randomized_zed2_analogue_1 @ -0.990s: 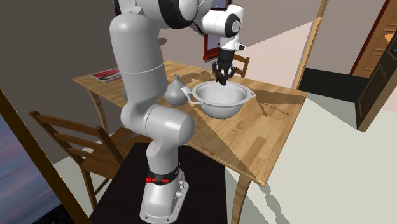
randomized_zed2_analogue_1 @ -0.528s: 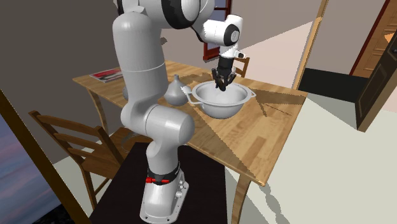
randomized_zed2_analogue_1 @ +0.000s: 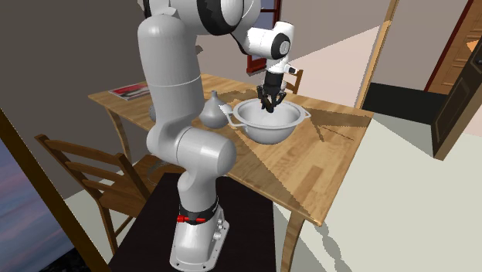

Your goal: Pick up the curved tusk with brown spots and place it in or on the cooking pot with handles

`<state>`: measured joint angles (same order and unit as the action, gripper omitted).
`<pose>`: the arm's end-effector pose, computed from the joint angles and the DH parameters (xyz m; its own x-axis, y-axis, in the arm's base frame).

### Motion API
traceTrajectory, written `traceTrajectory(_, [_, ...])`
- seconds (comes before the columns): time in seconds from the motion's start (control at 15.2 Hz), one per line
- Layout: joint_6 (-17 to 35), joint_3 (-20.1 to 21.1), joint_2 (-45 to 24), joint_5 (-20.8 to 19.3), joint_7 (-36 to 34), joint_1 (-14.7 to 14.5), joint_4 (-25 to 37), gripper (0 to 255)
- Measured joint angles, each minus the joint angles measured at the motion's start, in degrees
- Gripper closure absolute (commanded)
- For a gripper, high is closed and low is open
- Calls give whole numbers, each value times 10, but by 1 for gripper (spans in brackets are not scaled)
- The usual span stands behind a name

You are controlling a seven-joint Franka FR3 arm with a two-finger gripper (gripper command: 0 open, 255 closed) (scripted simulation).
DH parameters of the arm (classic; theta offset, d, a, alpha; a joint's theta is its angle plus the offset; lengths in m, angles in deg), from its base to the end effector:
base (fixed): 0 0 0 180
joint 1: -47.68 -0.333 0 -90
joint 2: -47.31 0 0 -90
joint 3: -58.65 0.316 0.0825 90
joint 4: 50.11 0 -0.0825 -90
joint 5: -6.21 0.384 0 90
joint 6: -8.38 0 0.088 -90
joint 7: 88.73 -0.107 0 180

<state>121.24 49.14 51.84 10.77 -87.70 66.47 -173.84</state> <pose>0.4498 -0.2374 0.4228 0.8697 -0.4808 -0.1115 -0.4903 -0.8674 -0.0844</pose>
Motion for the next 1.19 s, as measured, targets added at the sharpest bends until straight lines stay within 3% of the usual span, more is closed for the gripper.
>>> traceTrajectory(0.07, [0, 0, 0, 0, 0, 0, 0, 0])
traceTrajectory(0.46, [0, 0, 0, 0, 0, 0, 0, 0])
traceTrajectory(0.79, [-64, -1, 7, -3, -3, 1, 58, 0])
traceTrajectory(1.19, [-73, -2, 11, -5, -3, 2, 62, 0])
